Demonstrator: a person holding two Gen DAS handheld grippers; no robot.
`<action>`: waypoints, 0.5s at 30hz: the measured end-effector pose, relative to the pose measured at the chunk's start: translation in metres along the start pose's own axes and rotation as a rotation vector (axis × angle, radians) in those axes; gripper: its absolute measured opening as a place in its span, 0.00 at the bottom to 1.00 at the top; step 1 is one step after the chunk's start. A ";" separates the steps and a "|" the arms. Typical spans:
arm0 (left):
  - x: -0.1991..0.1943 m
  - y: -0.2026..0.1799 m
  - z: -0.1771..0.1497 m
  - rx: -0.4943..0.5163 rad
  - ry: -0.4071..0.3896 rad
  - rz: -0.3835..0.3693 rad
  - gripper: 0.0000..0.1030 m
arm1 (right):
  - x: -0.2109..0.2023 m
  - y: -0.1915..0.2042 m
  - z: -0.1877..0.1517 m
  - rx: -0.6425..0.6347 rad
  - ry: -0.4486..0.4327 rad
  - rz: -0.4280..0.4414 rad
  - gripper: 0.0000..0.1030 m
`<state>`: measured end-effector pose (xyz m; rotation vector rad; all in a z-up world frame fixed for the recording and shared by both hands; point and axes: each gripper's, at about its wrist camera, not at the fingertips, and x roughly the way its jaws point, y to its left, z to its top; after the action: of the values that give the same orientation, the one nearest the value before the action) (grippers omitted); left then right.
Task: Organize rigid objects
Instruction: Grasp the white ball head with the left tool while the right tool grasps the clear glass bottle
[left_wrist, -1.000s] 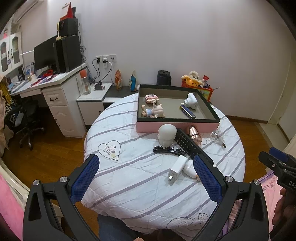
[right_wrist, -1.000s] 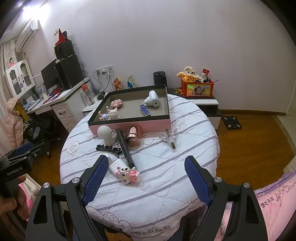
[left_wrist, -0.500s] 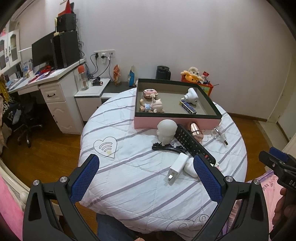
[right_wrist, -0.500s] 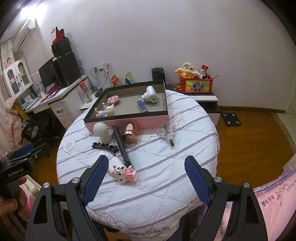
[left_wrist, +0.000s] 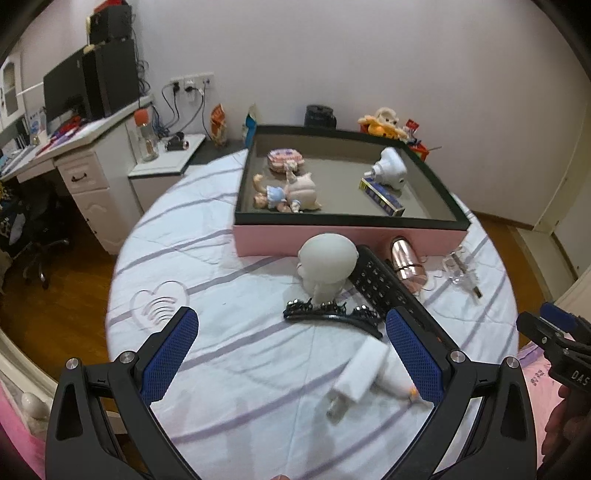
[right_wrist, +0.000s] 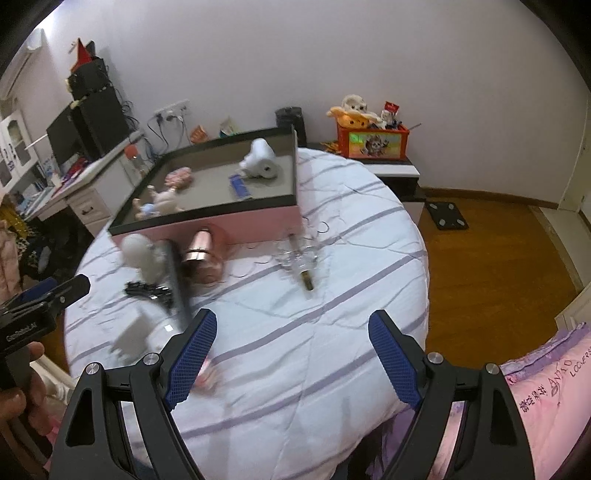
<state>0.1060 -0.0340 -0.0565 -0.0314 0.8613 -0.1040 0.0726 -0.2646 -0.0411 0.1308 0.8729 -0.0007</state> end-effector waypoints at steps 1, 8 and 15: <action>0.009 -0.001 0.002 -0.001 0.009 0.001 1.00 | 0.006 -0.002 0.002 -0.001 0.007 -0.003 0.83; 0.055 0.000 0.009 -0.011 0.074 0.010 1.00 | 0.051 -0.008 0.016 -0.018 0.049 -0.017 0.83; 0.078 -0.001 0.018 -0.022 0.089 -0.005 1.00 | 0.085 -0.006 0.024 -0.062 0.075 -0.039 0.83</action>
<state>0.1700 -0.0438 -0.1040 -0.0498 0.9518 -0.1012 0.1456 -0.2691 -0.0918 0.0561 0.9497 -0.0055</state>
